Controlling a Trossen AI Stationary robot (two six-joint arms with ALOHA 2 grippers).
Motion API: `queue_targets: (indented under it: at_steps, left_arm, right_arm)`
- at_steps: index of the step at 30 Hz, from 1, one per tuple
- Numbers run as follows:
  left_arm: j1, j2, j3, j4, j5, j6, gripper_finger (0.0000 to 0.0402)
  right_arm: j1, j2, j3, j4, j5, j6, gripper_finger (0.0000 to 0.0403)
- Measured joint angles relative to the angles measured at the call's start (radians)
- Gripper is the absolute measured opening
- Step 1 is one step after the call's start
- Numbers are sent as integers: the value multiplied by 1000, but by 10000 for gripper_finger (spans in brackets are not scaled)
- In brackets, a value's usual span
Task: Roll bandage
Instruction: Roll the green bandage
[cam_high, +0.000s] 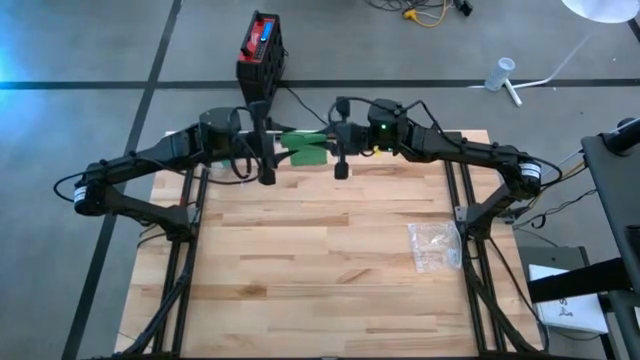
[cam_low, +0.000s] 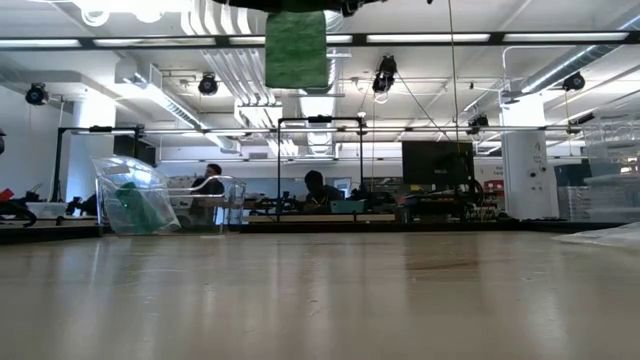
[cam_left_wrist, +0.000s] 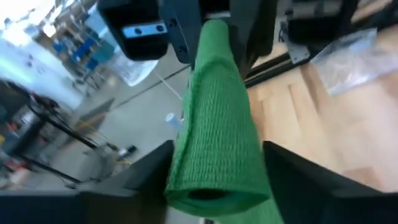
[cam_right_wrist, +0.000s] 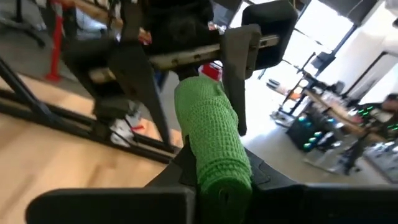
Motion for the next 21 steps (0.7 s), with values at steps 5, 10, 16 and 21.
queue_targets:
  at_steps: [5,10,16,21]
  left_arm:
    - [0,0,18,-8,1,-125,295]
    - [3,5,21,8,5,-203,329]
    - [13,32,21,2,8,-261,298]
    - [13,41,21,-11,13,-254,198]
  right_arm:
    - [0,0,-6,-12,16,-129,32]
    - [0,0,-6,-15,13,-219,32]
    - [17,0,-8,-17,14,-315,32]
    - [17,0,-8,-30,19,-349,36]
